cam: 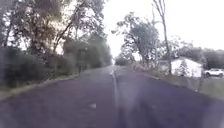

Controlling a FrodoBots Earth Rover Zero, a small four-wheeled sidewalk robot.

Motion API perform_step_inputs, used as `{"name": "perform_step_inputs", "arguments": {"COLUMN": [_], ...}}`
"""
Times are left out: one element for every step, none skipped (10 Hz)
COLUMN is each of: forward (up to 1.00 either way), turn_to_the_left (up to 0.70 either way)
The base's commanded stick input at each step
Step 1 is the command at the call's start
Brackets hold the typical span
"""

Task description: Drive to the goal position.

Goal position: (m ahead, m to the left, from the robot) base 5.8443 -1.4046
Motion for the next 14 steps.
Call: {"name": "perform_step_inputs", "arguments": {"forward": [1.0, 1.0, 1.0, 1.0, 1.0, 1.0, 1.0, 1.0, 1.0, 1.0, 1.0, 1.0, 1.0, 1.0], "turn_to_the_left": [0.0, -0.01, -0.16, -0.4, -0.4, -0.4, -0.4, -0.4, -0.23, 0.0, 0.0, 0.0, 0.0, 0.0]}}
